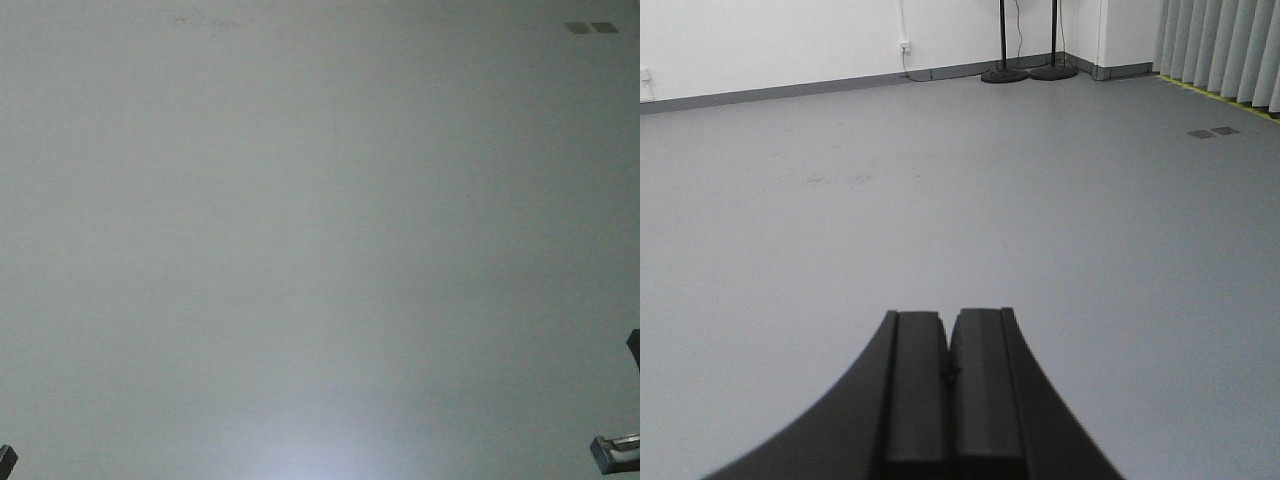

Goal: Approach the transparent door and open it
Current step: 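Drive the base forward across the grey floor toward the wall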

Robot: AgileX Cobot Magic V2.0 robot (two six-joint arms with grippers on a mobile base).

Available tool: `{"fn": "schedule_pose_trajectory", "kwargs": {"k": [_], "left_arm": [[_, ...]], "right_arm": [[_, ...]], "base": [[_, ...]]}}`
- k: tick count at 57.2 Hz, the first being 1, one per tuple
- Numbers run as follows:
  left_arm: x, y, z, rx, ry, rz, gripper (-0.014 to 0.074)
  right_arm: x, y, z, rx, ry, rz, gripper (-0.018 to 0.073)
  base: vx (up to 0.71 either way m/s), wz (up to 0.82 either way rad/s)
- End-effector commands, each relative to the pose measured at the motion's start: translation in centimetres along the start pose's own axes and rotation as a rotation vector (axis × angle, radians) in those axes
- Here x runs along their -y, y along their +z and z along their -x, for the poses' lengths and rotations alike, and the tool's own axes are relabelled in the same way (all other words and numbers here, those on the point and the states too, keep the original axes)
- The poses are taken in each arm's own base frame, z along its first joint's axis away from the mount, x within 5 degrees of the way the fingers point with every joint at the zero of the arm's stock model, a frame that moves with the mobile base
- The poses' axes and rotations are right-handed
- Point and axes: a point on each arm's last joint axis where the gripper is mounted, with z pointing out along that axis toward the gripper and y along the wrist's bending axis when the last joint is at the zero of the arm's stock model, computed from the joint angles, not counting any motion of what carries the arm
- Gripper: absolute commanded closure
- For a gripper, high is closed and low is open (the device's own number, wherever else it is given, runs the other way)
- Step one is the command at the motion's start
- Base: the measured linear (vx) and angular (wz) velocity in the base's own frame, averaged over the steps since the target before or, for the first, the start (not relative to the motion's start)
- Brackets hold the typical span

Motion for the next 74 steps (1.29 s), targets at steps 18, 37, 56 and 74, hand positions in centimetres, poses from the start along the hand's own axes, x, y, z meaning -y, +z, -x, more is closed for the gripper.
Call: {"fn": "schedule_pose_trajectory", "kwargs": {"k": [18, 37, 56, 74], "left_arm": [[0.08, -0.05, 0.47, 0.089, -0.008, -0.009, 0.0594], [0.08, -0.05, 0.47, 0.089, -0.008, -0.009, 0.0594], [0.08, -0.05, 0.47, 0.089, -0.008, -0.009, 0.0594], [0.08, -0.05, 0.47, 0.089, -0.008, -0.009, 0.0594]], "right_arm": [[0.21, -0.11, 0.65, 0.091, -0.003, -0.028, 0.0561], [0.21, -0.11, 0.65, 0.091, -0.003, -0.028, 0.0561], [0.21, -0.11, 0.65, 0.091, -0.003, -0.028, 0.0561], [0.21, -0.11, 0.65, 0.091, -0.003, -0.028, 0.0561]], "base": [[0.00, 0.00], [0.00, 0.00], [0.01, 0.00], [0.08, 0.06]]}}
